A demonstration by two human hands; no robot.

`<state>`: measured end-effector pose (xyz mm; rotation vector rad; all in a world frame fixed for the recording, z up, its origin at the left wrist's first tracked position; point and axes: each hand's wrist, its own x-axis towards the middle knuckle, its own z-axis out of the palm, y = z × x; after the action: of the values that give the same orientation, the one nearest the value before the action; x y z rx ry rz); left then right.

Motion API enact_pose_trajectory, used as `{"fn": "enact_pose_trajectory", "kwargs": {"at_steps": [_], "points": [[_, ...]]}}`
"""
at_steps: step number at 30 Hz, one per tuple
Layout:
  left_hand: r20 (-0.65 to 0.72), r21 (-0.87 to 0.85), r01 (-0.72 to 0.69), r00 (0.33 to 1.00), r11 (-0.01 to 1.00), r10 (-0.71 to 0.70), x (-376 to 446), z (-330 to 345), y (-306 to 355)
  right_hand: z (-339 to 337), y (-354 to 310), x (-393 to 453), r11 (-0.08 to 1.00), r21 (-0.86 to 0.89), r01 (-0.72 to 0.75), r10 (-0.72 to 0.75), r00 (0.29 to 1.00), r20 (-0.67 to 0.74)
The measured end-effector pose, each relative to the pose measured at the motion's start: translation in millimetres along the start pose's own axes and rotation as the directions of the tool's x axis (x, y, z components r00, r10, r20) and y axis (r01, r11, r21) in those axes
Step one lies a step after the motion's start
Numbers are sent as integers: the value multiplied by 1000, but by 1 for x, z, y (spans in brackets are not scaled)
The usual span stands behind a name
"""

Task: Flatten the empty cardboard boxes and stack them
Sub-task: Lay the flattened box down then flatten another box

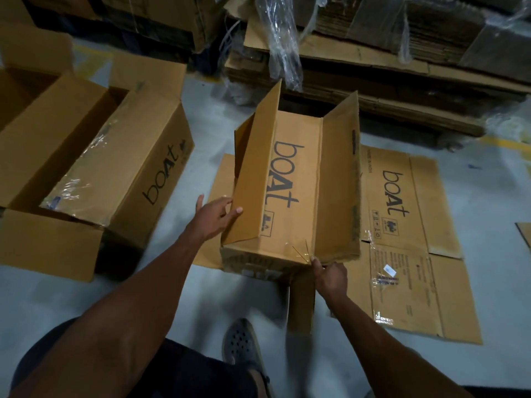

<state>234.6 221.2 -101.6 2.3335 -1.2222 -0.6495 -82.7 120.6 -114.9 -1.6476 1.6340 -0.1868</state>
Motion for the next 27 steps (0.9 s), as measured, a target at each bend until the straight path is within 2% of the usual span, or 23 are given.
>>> {"fn": "enact_pose_trajectory", "kwargs": {"at_steps": [2,5,7,9,14,16,18,20,22,24,27], "points": [[112,-32,-35,993,999,38,-11,-7,0,-3,-1,-2,1000,19,-5,4,998,58],[310,65,-59,950,996,36,-26,-11,-7,-5,0,-8,993,113,-23,3,985,173],[386,115,-100,921,988,48,-34,-6,-14,-7,-3,-13,980,192,-52,7,974,226],[395,128,-125,917,984,65,-43,-2,-18,-9,-9,-17,969,244,-51,-10,970,242],[250,177,-169,960,970,122,-59,5,-10,-9,-18,-19,972,232,-37,-7,983,186],[283,40,-151,950,988,134,-63,2,-5,-10,-18,-16,976,213,-46,9,986,168],[317,-211,-84,937,974,149,-67,0,0,-12,-20,-15,974,221,-57,21,986,165],[292,-435,46,952,899,93,-74,2,6,-13,-22,-14,969,238,-67,28,986,163],[286,-572,154,958,806,20,-81,7,9,-12,-24,-16,968,237,-81,44,986,160],[303,-599,187,953,778,5,-87,9,12,-11,-24,-19,969,230,-95,56,984,171],[277,-440,154,961,885,-29,-86,-4,22,-12,-23,-23,975,201,-97,59,981,188]]}}
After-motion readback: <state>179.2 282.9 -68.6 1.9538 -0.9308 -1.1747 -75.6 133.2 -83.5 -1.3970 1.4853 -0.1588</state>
